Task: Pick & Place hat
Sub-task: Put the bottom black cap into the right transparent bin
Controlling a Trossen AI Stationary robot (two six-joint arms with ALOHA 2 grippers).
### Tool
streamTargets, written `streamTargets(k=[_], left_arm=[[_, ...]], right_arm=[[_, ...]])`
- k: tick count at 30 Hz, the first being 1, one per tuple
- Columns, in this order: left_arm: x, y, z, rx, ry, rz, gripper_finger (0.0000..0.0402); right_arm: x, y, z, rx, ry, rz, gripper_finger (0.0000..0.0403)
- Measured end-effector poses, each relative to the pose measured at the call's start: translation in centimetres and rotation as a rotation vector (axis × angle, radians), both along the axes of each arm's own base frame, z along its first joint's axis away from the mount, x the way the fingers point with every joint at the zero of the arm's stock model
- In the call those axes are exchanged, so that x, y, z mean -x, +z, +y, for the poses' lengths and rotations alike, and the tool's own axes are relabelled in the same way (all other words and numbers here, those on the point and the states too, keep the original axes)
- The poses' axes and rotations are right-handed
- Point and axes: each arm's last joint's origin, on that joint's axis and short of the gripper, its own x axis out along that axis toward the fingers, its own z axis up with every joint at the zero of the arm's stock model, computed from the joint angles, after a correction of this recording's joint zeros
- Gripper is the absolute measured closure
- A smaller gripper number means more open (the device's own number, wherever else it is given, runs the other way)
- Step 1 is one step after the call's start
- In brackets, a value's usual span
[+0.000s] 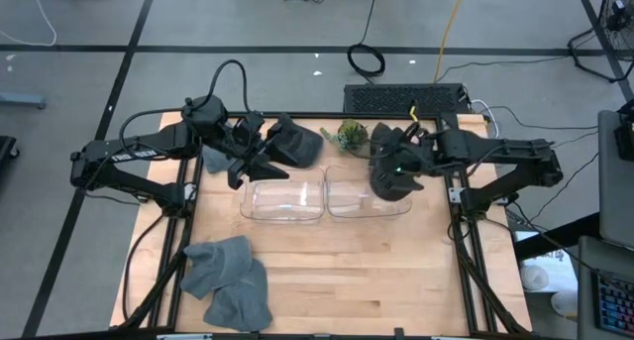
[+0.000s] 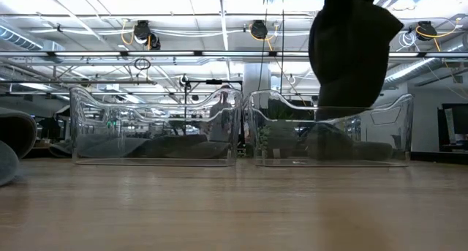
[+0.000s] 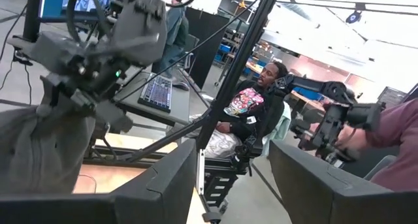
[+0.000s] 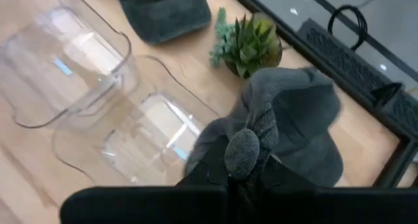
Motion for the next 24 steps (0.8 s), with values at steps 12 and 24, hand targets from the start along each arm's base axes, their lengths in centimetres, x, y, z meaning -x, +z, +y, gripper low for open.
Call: streamTargets(k=[12,24], left_arm=[[0.0,0.0,0.0,0.0,-0.001,0.0,0.0202],[0.0,0.0,0.0,0.009,-0.002,0.005,0.021]], right_arm=[[-0.3,-3.1,0.1,-0.055,-0.056,0.037,0.0403],[0.8,-6.3,-0.7,-0.082,-0.108,0.027,0.0402]])
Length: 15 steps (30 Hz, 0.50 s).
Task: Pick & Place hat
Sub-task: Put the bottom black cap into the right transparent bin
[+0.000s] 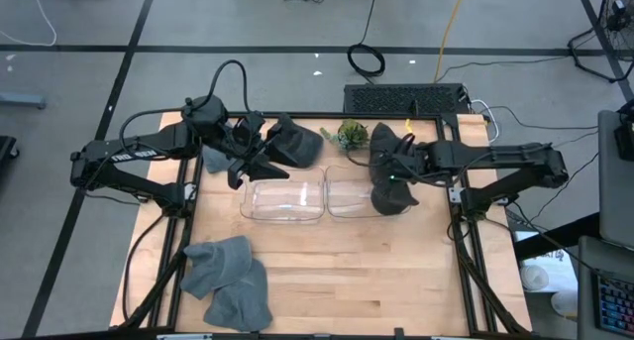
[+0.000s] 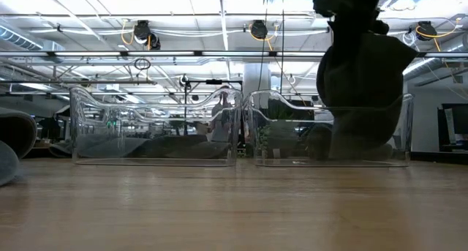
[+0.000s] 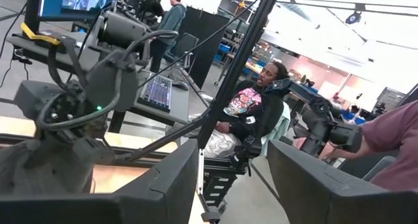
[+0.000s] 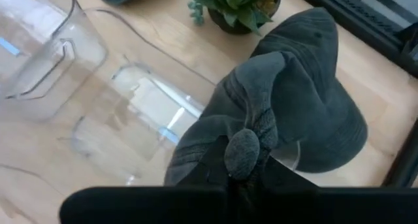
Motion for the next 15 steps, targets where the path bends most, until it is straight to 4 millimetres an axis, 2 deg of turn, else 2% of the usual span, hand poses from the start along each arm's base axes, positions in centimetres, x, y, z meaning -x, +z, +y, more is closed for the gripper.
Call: streamTargets(k=[8,15], left_arm=[[0.0,0.0,0.0,0.015,-0.001,0.008,0.0201],[0.0,0.0,0.0,0.033,-0.003,0.017,0.0201]], right_arm=[[1.9,-1.6,-0.4,-0.009,-0.041,-0.013,0.0388],[2.7,-1.1,-0.3,-0.044,-0.003,-0.041,0.037]])
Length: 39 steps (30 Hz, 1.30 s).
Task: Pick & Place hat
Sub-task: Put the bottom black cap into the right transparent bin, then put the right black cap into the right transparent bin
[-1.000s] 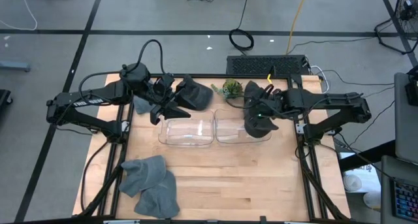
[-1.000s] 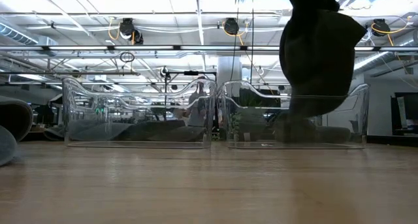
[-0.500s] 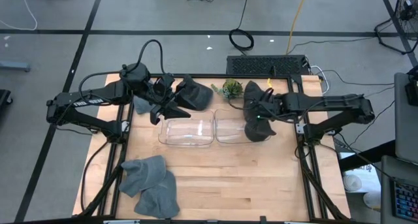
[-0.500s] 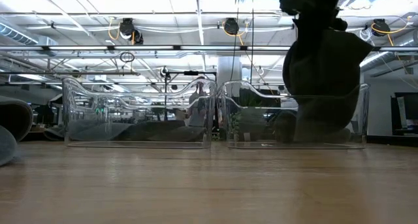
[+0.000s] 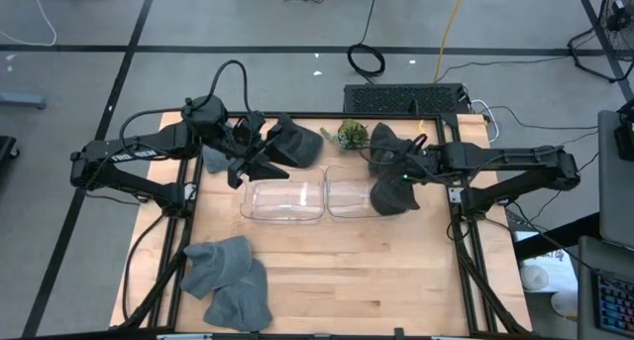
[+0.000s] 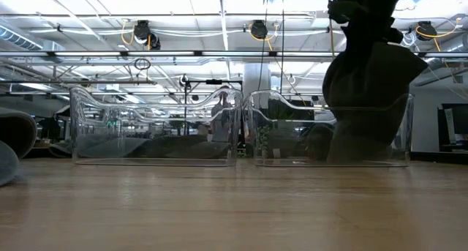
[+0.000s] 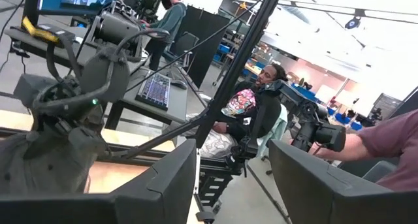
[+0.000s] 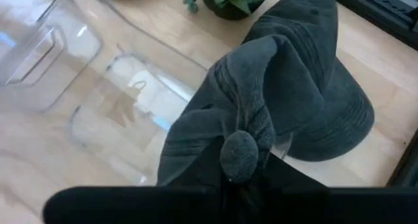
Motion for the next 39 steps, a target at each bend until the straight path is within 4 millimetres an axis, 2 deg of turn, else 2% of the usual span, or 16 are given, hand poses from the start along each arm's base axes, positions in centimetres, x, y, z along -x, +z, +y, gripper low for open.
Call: streamTargets(k=[8,14,18,26,34,39], left_arm=[[0.1,-0.2,-0.3,-0.042,-0.102,0.001,0.021],[0.1,-0.4,-0.2,-0.04,-0.1,0.014,0.0211],[0.0,-0.3,-0.1,-0.012,-0.047,0.024,0.0211],[-0.1,-0.2,0.3,-0.011,0.109,0.012,0.021],[-0.2,-0.2,0.4,-0.012,0.14,0.011,0.021],[-0.2,-0.2,0.4,-0.01,0.14,0.013,0.021]], right_arm=[[1.1,1.2,0.3,-0.092,0.048,-0.094,0.0286],[1.7,1.8,0.4,-0.095,0.1,-0.12,0.0213],[2.4,2.6,0.2,-0.112,0.151,-0.184,0.0184],[5.0,4.3,-0.5,-0.075,0.168,-0.286,0.0179],[6.8,5.4,-1.4,-0.066,0.06,-0.4,0.019],[7.4,5.8,-1.9,-0.099,-0.07,-0.489,0.0183]])
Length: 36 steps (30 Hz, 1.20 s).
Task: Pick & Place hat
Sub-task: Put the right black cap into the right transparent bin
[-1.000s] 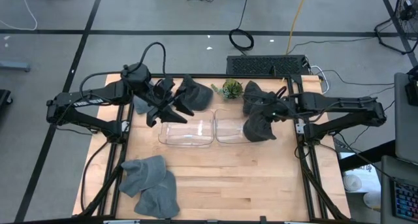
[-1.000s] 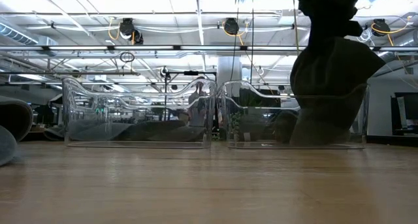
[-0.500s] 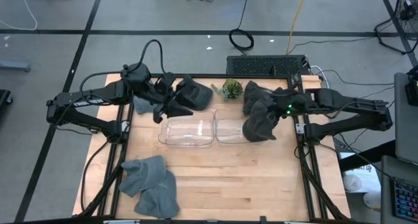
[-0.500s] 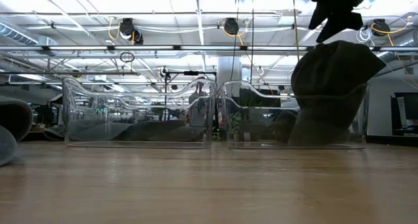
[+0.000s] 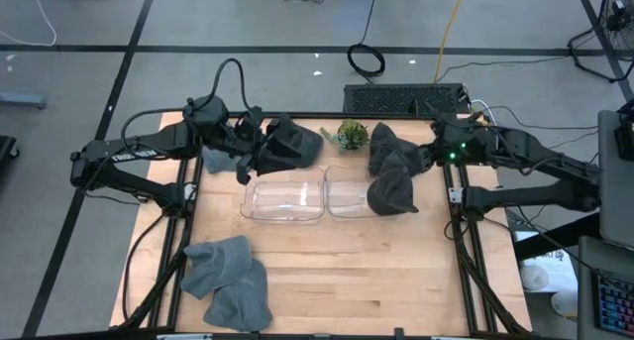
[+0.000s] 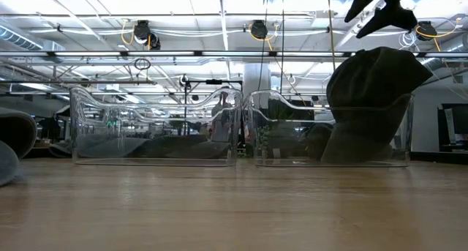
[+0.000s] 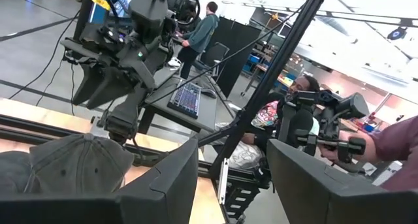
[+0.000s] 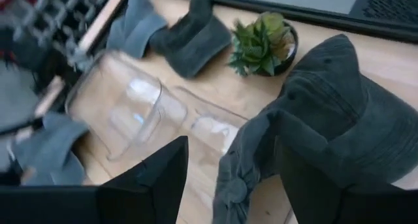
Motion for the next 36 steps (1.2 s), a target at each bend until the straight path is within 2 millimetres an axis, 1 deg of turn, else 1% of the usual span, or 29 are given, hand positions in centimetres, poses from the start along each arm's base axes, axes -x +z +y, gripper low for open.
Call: streamTargets(k=[6,14,16,19,25,30,36], left_arm=[[0.0,-0.1,0.1,0.011,0.025,0.009,0.021],[0.0,-0.3,0.1,0.033,0.025,0.041,0.021],[0.0,-0.3,0.1,0.033,0.024,0.041,0.021],[0.0,-0.4,0.1,0.03,0.024,0.044,0.021],[0.0,-0.4,0.1,0.03,0.024,0.046,0.021],[0.0,-0.4,0.1,0.028,0.022,0.045,0.021],[0.0,-0.4,0.1,0.028,0.021,0.045,0.021]], right_arm=[[0.7,0.2,-0.4,-0.038,-0.088,-0.033,0.0165],[1.8,0.4,-1.1,-0.033,-0.175,-0.056,0.0121],[2.2,0.3,-1.3,-0.027,-0.233,-0.043,0.0115],[2.9,-0.2,-1.6,-0.003,-0.313,0.024,0.0113],[3.6,-3.1,-2.4,-0.009,-0.386,0.101,0.0119],[3.8,-6.6,-2.8,-0.067,-0.447,0.138,0.012],[3.6,-11.2,-3.2,-0.208,-0.481,0.101,0.0115]])
